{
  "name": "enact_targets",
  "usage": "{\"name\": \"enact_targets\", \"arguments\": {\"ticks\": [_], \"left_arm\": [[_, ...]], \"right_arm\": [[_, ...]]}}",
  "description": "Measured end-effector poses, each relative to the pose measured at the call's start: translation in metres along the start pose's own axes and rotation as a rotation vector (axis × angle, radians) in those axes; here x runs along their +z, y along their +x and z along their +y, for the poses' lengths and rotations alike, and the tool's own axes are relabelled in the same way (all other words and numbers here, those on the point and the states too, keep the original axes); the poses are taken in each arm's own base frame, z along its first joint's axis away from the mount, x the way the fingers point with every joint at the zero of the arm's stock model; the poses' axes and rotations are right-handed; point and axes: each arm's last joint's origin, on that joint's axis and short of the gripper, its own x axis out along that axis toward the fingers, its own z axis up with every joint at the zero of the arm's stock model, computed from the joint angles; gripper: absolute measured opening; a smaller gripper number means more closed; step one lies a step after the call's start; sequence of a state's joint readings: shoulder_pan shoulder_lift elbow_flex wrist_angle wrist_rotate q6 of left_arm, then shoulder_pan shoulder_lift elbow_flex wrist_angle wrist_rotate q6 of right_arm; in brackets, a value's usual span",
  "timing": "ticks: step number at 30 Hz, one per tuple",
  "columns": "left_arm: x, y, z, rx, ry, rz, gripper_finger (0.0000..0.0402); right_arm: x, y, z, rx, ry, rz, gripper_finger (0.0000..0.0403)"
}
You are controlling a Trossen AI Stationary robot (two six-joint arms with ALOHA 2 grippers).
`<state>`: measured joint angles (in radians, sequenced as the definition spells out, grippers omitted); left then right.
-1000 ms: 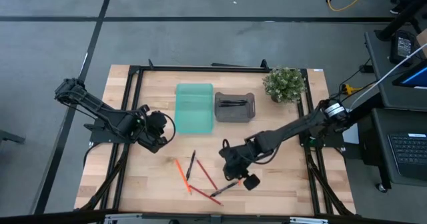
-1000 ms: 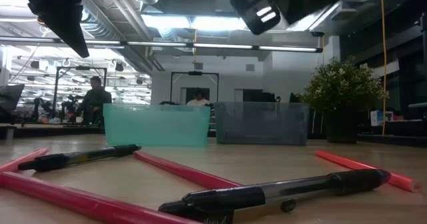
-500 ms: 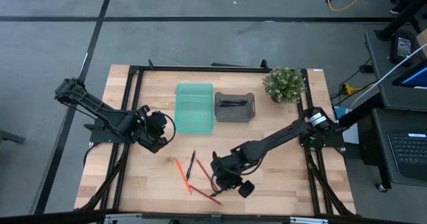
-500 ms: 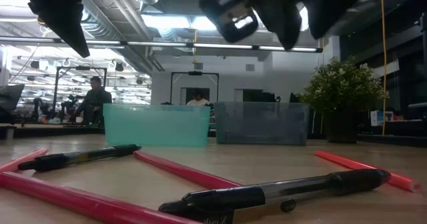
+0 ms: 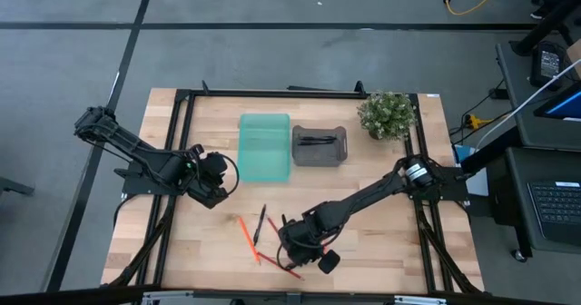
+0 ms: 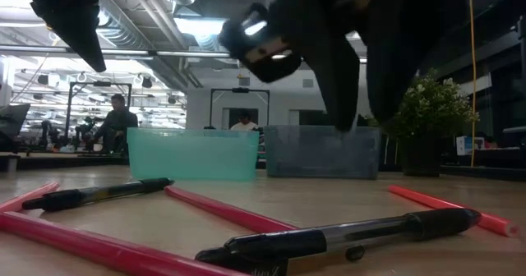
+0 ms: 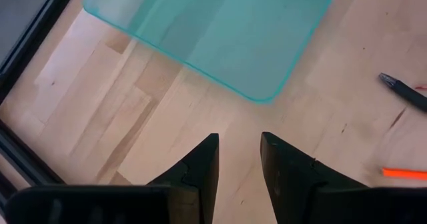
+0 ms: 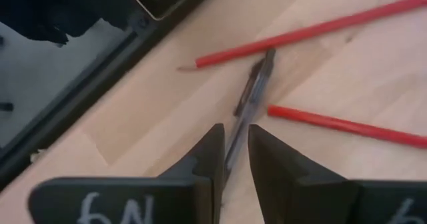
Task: Sort pens & pencils
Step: Put the black pen into the black bin
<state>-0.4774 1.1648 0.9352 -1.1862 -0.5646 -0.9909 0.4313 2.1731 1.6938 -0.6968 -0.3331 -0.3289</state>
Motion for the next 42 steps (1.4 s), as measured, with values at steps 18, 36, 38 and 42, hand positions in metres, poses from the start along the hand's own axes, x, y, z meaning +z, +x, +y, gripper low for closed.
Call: {"name": "enact_targets", "arguments": {"ticks": [18,36,38,42], "left_arm": [[0.0,0.0,-0.001,-0.008,-0.009,-0.003,0.0105],[-0.003,-0.003,-0.005,-0.036,-0.008,-0.006,0.0105],[-0.003,-0.003,-0.005,-0.039,-0.004,-0.007,0.0105],[-0.004,-0.004,-0.005,-0.04,-0.004,-0.007,0.0105]], "right_arm": [[0.001,0.009,0.013,-0.052,0.053,0.041,0.0131],[-0.004,0.021,0.013,-0.077,0.106,0.051,0.0131],[-0.005,0.024,0.013,-0.076,0.112,0.058,0.0131],[-0.005,0.027,0.012,-0.076,0.131,0.058,0.0131]]}}
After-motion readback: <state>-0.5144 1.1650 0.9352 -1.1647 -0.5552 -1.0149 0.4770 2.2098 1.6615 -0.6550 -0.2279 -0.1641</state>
